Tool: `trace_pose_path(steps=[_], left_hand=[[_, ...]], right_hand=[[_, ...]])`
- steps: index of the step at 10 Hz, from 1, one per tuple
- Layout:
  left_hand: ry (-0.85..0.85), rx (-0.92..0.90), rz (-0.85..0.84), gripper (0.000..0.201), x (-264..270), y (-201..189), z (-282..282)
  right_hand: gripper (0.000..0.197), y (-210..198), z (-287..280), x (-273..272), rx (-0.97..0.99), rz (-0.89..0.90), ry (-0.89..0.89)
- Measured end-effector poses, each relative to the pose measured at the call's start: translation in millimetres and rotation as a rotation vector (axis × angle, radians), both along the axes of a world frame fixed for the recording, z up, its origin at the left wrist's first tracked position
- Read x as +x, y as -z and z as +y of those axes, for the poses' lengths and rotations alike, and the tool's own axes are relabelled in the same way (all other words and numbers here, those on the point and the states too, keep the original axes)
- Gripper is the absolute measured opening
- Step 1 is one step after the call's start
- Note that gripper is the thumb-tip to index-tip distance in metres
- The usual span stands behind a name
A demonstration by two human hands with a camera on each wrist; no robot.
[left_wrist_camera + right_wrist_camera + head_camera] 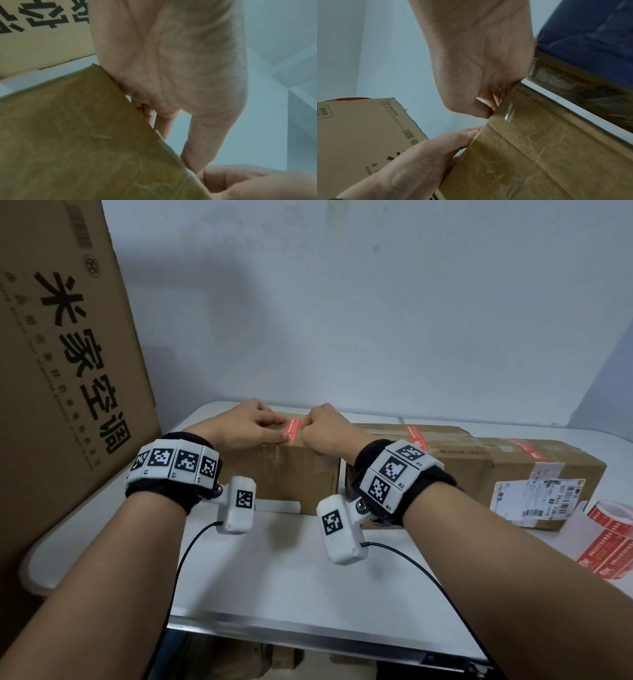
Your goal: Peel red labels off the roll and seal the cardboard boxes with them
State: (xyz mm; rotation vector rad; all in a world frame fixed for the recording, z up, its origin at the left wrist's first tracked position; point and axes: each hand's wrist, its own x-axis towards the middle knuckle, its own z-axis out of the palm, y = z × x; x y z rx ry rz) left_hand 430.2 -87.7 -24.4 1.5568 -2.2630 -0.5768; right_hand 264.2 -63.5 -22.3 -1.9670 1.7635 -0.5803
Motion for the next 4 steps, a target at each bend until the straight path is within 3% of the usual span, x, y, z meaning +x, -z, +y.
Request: trace_pose_path(steps=[2, 4], left_hand=[[-0.031, 0.007, 0.103, 0.049, -6.5, 1.0, 7.7], [-0.153, -0.18, 0.111, 0.032, -12.1, 8.5, 5.5]], right_hand=[[0.045, 2.7, -2.1, -0.2, -0.001, 0.02, -0.011], [0.037, 5.0, -2.0, -7.1, -0.094, 0.016, -0.051]])
